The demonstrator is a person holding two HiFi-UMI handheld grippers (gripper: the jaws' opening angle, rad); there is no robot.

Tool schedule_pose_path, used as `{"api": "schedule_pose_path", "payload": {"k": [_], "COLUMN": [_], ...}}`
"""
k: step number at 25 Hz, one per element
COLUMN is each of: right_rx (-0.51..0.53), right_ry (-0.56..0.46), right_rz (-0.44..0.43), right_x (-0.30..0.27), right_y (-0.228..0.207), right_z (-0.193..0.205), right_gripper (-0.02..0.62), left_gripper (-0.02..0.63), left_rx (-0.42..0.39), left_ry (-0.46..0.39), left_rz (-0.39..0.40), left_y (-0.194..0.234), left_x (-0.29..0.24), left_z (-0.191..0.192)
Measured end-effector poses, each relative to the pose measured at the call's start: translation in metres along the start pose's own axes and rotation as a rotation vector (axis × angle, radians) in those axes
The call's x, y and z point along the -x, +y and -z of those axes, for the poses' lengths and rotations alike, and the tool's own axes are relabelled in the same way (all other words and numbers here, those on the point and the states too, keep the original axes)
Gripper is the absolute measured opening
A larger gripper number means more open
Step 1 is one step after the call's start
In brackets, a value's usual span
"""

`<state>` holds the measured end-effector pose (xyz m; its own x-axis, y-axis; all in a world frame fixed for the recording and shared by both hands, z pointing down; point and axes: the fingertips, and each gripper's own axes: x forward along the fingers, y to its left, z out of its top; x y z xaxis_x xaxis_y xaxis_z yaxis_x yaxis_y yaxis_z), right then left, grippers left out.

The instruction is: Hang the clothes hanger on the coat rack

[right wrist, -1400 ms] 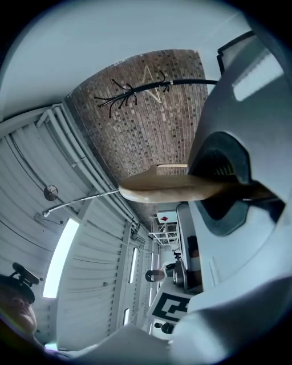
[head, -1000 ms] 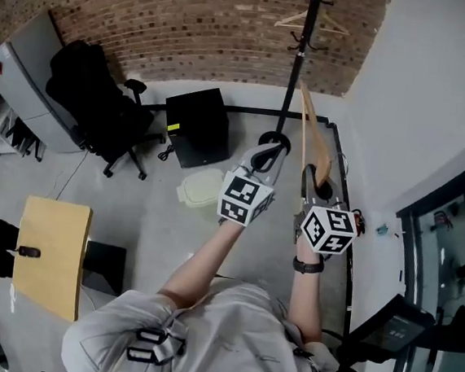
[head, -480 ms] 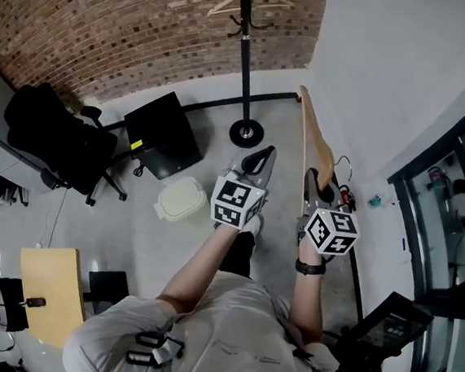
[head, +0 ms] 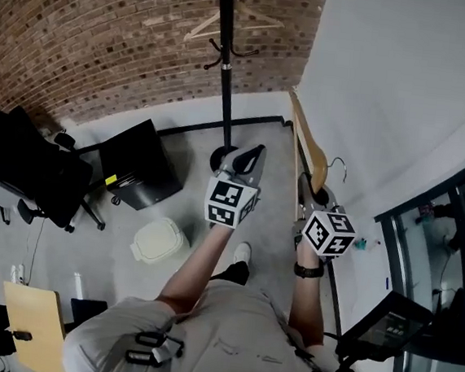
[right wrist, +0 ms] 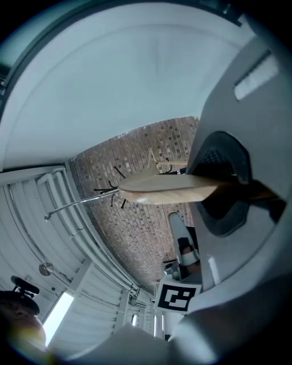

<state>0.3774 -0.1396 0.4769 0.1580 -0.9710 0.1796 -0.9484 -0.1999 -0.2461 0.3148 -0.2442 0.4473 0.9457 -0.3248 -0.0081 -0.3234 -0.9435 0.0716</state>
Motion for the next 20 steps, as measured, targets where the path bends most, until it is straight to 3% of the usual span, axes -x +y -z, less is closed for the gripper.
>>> {"api": "schedule_pose_path", "payload": {"k": [4, 9, 15, 20], "right_rx": [0.120, 0.236, 0.256, 0.124], "right_ry": [0.049, 0.164, 0.257, 0.282], "right_rz": [-0.121, -0.296, -0.439, -0.607], "right_x": [-0.093, -0.172, -0.243, -0.297], "right_y": [-0.025, -0.019, -0.025, -0.014], "right_z": [-0.040, -0.045, -0.042, -0.078], "right_gripper": [0.003, 0.003, 0.003, 0.003], "left_gripper": [0.002, 0.002, 0.002, 0.002], "left_rx": [-0.011, -0.017, -0.016, -0.033], "left_ry": [-0.059, -0.079, -0.046, -0.058], "left_rz": [-0.094, -0.190, -0.334, -0.456], "left_y": [0.069, 0.133, 0.191, 0.233], "left_x": [-0.074, -0.104, -0.109, -0.107], "left_z": [-0.035, -0.058, -0.051, -0.060]}}
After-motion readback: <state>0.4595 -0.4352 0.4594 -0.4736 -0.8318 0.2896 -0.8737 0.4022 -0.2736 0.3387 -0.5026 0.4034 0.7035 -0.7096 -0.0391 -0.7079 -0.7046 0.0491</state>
